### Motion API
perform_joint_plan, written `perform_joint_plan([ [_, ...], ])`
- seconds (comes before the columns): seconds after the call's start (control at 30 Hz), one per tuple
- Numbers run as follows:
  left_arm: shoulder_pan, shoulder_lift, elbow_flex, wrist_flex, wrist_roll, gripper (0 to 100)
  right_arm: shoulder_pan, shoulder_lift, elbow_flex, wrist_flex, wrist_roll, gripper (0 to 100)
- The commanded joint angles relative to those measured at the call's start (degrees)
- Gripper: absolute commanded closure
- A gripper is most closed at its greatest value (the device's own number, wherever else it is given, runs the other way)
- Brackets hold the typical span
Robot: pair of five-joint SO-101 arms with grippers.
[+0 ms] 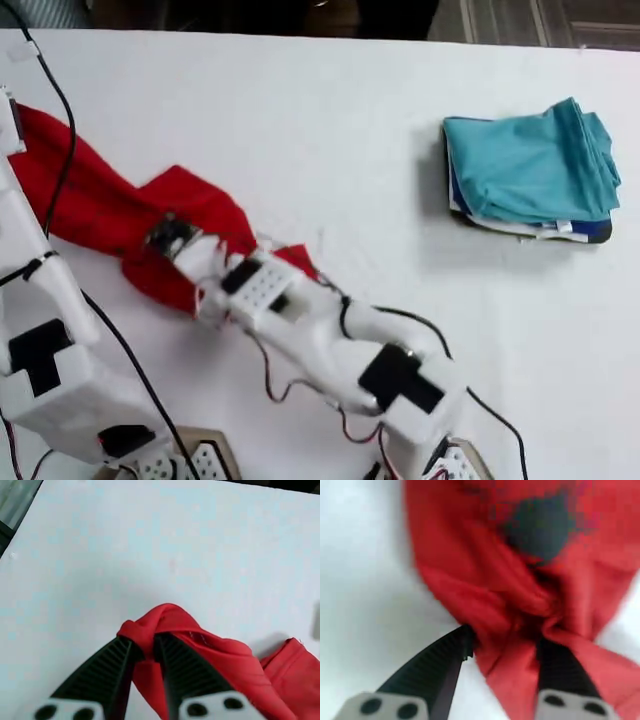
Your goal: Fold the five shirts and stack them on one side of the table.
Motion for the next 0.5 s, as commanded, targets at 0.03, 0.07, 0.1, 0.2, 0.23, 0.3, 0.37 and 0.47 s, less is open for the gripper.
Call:
perform_joint_plan([
  [0.03, -0.44, -0.7, -0.66, 2.37, -0.26, 97, 8.13, -0.92, -5.98, 2.42, 0.35, 96.7],
  [0.07, -0.35, -0.7, -0.66, 3.25, -0.26, 97, 10.15, -1.45, -6.51, 2.68, 0.35, 96.1],
  [0.1, -0.26, -0.7, -0.66, 4.4, -0.26, 97, 12.18, -2.24, -7.12, 2.86, 0.44, 98.0],
  [0.2, -0.26, -0.7, -0.66, 8.18, -0.09, 97, 17.98, -5.23, -9.05, 3.38, 0.79, 97.9],
  [0.23, -0.18, -0.7, -0.66, 9.58, 0.0, 97, 19.82, -6.64, -9.67, 3.74, 2.02, 98.1],
  [0.3, -0.18, -0.79, -0.66, 12.4, 0.0, 97, 23.16, -9.63, -11.43, 4.97, 5.54, 98.1],
  [0.37, -0.18, -0.79, -0.92, 15.03, 0.0, 97, 26.51, -12.79, -13.36, 6.46, 8.26, 98.1],
  [0.47, -0.09, -0.79, -4.18, 19.96, 0.0, 97, 31.08, -17.54, -16.35, 8.4, 12.4, 98.1],
])
